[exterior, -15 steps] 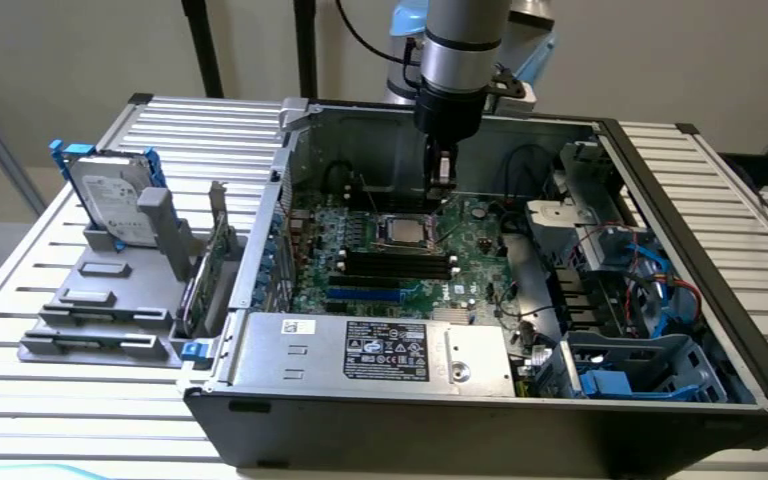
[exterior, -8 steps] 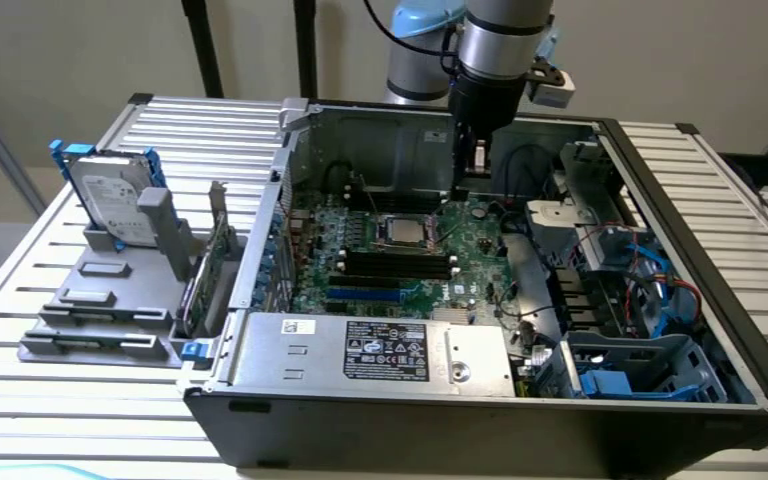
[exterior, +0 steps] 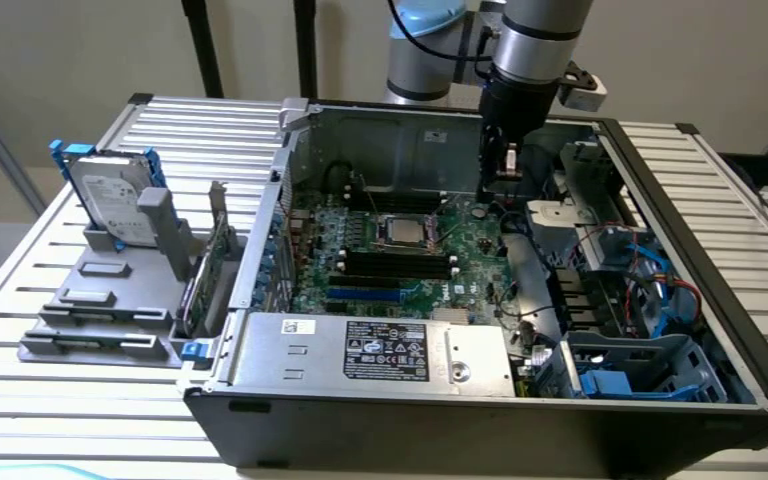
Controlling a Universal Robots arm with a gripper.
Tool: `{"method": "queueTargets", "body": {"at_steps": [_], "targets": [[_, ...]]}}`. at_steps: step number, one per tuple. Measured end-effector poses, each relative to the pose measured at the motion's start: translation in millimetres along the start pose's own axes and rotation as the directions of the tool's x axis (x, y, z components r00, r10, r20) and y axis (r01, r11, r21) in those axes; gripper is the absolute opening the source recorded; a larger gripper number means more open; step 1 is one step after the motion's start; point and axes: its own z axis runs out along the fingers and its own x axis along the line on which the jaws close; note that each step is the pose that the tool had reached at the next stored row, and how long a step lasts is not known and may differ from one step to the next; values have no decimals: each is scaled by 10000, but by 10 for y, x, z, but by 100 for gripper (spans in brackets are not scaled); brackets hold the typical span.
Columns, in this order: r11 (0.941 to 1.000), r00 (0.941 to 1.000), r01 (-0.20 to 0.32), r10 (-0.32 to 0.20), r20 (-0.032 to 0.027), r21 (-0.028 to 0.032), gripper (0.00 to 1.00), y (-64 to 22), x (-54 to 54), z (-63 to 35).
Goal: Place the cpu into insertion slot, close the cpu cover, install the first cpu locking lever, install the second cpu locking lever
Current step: 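Close the cpu cover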
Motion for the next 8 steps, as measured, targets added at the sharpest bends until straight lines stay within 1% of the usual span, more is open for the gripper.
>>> {"method": "queueTargets", "body": {"at_steps": [2, 8], "targets": [[10000, 10000, 8, -8, 4, 2, 11, 17, 0, 36], [10000, 10000, 52, -52, 4, 2, 11, 14, -2, 144]]}}
